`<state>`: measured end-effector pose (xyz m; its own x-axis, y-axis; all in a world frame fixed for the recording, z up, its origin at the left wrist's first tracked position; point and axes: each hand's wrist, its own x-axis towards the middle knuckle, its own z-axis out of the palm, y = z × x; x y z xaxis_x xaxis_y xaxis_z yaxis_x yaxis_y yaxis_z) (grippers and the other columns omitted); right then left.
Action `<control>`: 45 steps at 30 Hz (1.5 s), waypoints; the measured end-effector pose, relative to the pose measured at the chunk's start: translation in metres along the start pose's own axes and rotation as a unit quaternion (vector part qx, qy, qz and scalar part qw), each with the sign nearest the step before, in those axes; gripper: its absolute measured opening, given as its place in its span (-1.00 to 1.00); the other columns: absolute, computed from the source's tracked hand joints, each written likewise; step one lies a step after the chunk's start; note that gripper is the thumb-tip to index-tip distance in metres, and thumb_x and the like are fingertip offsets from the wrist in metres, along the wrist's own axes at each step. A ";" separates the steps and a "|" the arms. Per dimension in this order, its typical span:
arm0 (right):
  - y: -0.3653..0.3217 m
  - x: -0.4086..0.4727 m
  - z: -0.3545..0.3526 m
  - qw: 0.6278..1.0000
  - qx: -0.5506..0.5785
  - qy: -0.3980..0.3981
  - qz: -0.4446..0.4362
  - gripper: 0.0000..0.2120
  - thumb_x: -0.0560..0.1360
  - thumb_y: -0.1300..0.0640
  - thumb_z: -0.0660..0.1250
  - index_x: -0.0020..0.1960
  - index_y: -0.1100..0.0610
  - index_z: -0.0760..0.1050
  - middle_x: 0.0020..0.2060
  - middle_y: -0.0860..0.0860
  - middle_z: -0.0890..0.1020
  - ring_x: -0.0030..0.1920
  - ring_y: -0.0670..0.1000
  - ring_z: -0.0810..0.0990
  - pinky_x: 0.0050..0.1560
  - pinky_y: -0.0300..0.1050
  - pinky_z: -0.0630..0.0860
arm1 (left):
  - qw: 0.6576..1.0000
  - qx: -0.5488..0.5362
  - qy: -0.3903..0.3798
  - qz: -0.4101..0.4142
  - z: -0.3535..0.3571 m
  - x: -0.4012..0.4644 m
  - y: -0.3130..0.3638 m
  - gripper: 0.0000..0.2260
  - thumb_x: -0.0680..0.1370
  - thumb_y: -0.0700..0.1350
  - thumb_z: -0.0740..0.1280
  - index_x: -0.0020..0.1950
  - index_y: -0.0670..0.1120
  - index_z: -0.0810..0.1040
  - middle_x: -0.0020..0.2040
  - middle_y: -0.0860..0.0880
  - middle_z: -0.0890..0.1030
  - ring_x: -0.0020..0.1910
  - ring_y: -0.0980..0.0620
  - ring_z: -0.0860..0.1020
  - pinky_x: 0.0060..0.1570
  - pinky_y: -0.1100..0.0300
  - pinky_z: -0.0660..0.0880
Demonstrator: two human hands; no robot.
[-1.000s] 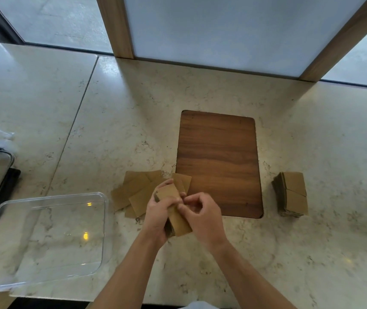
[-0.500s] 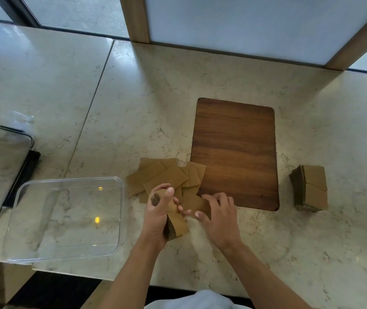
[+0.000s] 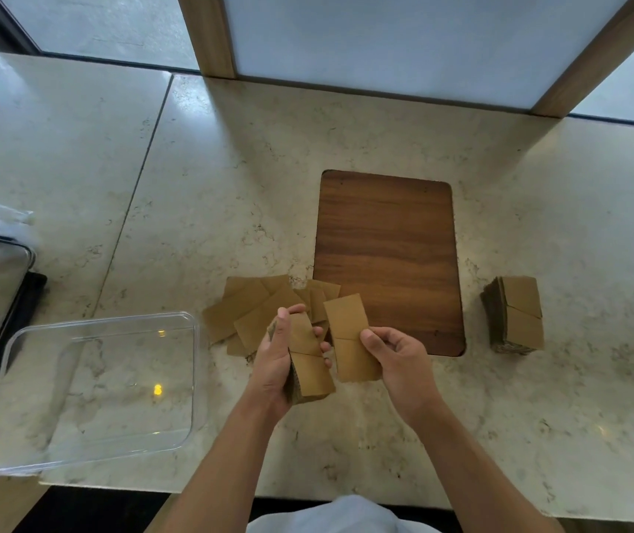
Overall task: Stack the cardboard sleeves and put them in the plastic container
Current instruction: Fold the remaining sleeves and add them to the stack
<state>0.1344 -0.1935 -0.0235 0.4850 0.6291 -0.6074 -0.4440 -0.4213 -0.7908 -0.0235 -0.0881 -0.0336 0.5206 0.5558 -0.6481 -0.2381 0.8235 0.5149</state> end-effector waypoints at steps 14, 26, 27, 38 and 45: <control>0.001 0.017 0.054 0.961 -0.273 0.025 -0.047 -0.77 0.53 -0.12 0.46 -0.14 0.03 0.58 -0.25 -0.07 0.68 -0.22 -0.09 0.61 -0.27 -0.35 0.46 | 0.996 -0.046 0.076 -0.010 -0.032 -0.012 -0.006 -0.63 0.56 -0.26 0.42 0.35 -0.06 0.56 0.12 -0.32 0.72 -0.10 -0.25 0.72 -0.12 -0.14 0.68; 0.001 0.059 0.117 0.800 -0.569 0.026 -0.191 -0.31 0.43 -0.24 0.52 0.42 0.08 0.46 0.29 0.12 0.45 0.37 0.15 0.38 0.42 0.01 0.35 | 0.977 -0.183 0.097 0.040 -0.049 -0.024 -0.003 -0.52 0.45 -0.11 0.57 0.35 -0.06 0.57 -0.11 -0.23 0.62 -0.20 -0.16 0.63 -0.12 -0.15 0.67; -0.002 0.060 0.114 0.834 -0.517 0.032 -0.189 -0.41 0.46 -0.13 0.55 0.38 0.10 0.50 0.26 0.10 0.49 0.34 0.13 0.41 0.42 0.01 0.38 | 0.977 -0.187 0.095 0.040 -0.048 -0.025 -0.003 -0.53 0.45 -0.12 0.58 0.34 -0.06 0.57 -0.11 -0.23 0.62 -0.20 -0.18 0.63 -0.11 -0.17 0.67; -0.023 0.036 0.054 0.997 -0.048 -0.049 -0.022 -0.81 0.58 0.28 0.43 0.18 0.13 0.57 -0.02 0.06 0.78 -0.20 -0.09 0.71 -0.31 -0.25 0.57 | 0.986 -0.155 0.064 0.024 -0.037 -0.017 0.005 -0.56 0.52 -0.03 0.49 0.39 -0.04 0.56 -0.01 -0.23 0.64 -0.20 -0.13 0.62 -0.24 -0.05 0.66; -0.026 0.030 0.042 0.996 0.019 -0.086 0.003 -0.85 0.63 0.28 0.33 0.16 0.17 0.62 -0.06 0.05 0.74 -0.10 -0.03 0.71 -0.19 -0.12 0.62 | 0.991 -0.133 0.004 0.013 -0.027 -0.015 0.012 -0.56 0.42 -0.05 0.60 0.29 0.01 0.65 0.13 -0.23 0.71 -0.20 -0.13 0.64 -0.18 -0.06 0.66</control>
<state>0.1285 -0.1365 -0.0181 0.3470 0.7306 -0.5881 -0.4769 -0.4025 -0.7814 -0.0567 -0.0837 -0.0328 0.5056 0.5779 -0.6407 -0.4607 0.8087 0.3659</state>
